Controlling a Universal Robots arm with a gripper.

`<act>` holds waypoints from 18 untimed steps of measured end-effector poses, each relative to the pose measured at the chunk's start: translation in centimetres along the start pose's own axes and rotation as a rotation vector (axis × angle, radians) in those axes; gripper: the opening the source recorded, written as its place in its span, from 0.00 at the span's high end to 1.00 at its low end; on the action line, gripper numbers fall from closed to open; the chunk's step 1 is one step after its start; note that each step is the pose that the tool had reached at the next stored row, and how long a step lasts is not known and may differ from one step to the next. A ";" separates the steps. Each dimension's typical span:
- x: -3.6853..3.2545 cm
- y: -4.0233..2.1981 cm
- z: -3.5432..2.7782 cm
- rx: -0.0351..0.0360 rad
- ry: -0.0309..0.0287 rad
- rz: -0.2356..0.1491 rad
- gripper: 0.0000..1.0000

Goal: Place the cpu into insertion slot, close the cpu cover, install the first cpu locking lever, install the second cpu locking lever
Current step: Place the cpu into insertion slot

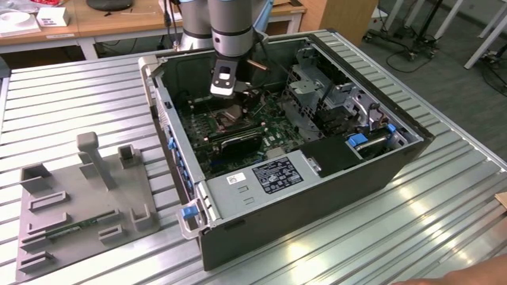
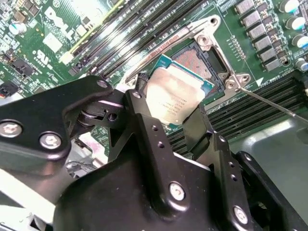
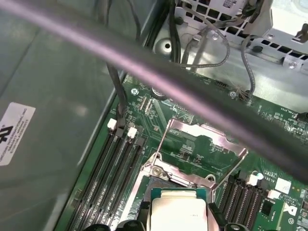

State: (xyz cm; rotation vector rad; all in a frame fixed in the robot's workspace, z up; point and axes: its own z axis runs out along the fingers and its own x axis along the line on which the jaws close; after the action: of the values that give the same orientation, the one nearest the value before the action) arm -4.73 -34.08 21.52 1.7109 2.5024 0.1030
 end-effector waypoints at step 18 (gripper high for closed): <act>0.17 0.06 0.00 0.0108 -0.0247 0.209 0.46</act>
State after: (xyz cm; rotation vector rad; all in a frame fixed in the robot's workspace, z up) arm -4.73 -33.90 21.52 1.9609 2.3038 0.0848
